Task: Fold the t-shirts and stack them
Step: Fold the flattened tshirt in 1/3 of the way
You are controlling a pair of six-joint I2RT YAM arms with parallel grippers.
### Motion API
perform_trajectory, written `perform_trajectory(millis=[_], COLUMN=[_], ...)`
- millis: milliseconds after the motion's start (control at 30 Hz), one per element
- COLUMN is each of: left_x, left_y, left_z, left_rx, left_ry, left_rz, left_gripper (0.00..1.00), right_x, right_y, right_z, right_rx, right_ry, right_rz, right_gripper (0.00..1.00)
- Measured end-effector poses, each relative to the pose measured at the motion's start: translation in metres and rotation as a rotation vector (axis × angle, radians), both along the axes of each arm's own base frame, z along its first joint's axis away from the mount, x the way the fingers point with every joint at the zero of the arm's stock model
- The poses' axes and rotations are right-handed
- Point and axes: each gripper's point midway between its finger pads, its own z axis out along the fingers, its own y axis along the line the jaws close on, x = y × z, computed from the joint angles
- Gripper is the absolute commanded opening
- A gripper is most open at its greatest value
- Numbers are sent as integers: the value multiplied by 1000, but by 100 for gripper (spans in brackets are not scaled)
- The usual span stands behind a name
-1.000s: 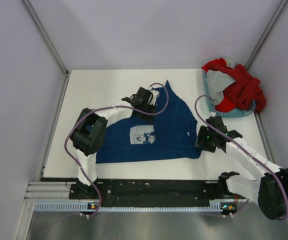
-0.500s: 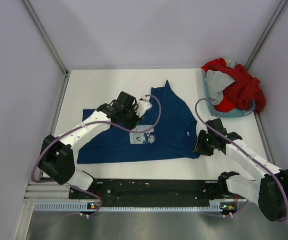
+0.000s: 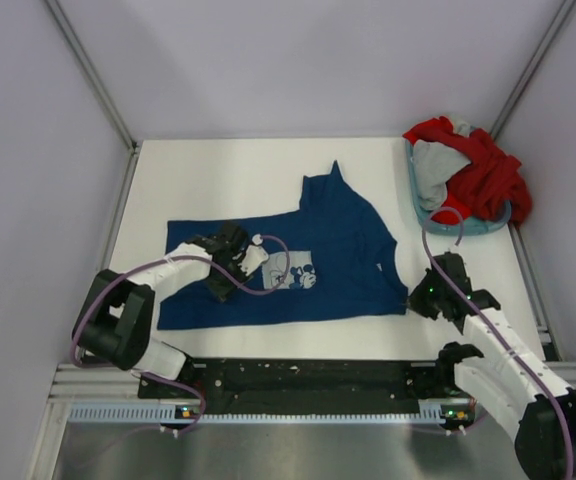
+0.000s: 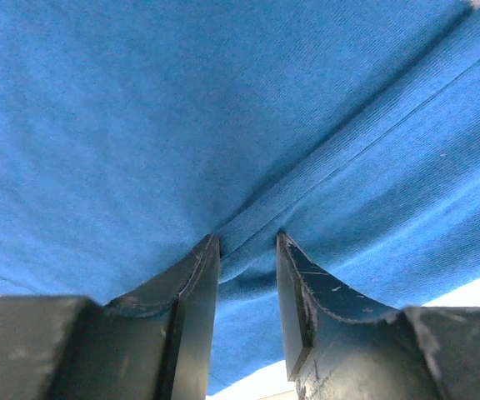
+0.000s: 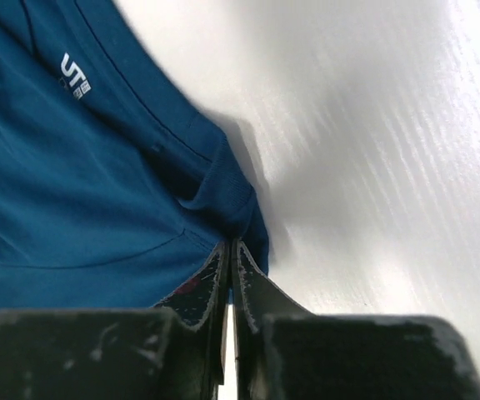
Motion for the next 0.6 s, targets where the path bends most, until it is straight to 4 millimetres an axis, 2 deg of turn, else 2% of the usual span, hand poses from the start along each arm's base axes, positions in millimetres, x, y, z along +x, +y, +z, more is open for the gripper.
perform_trajectory(millis=[33, 100, 167, 267, 367, 500, 600], left_x=[1, 2, 4, 7, 8, 0, -19], left_y=[0, -1, 0, 2, 14, 57, 107], left_z=[1, 4, 12, 29, 48, 57, 50], left_rx=[-2, -6, -15, -25, -14, 46, 106], left_ry=[-5, -19, -44, -94, -149, -150, -85], left_rz=[0, -6, -13, -23, -14, 119, 303], left_gripper=[41, 46, 52, 55, 57, 58, 66], right_x=[1, 3, 2, -1, -1, -2, -3], right_y=[-2, -6, -10, -12, -11, 2, 11], right_z=[1, 1, 0, -1, 3, 9, 9], right_rx=[-3, -15, -31, -43, -38, 30, 66], right_ry=[-7, -8, -4, 10, 12, 5, 19], right_rz=[-15, -41, -59, -67, -64, -38, -10], right_gripper=[30, 44, 49, 52, 53, 55, 56])
